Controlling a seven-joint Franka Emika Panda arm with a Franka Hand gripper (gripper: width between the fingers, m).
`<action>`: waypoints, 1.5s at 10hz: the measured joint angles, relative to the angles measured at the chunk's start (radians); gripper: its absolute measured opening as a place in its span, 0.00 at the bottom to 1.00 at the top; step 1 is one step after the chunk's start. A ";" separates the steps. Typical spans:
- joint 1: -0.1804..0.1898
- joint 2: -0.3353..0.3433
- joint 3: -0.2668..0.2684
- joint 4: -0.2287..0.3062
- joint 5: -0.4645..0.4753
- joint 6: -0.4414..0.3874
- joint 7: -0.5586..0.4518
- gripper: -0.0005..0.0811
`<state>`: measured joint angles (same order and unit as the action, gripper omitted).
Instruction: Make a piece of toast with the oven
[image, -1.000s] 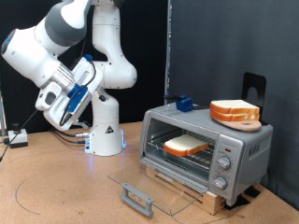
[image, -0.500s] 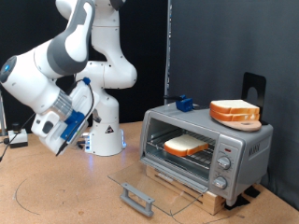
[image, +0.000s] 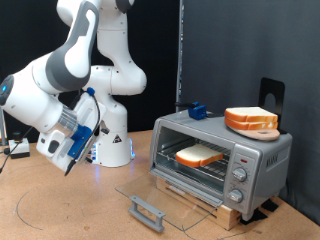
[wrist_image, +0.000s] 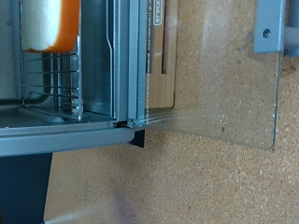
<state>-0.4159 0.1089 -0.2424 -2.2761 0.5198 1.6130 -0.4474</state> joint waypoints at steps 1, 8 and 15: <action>0.000 0.031 0.000 0.001 0.002 0.018 0.002 0.99; 0.001 0.224 0.011 0.055 0.022 0.125 0.002 0.99; 0.016 0.317 0.062 0.040 0.026 0.133 0.025 0.99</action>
<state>-0.4002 0.4259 -0.1802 -2.2366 0.5462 1.7458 -0.4220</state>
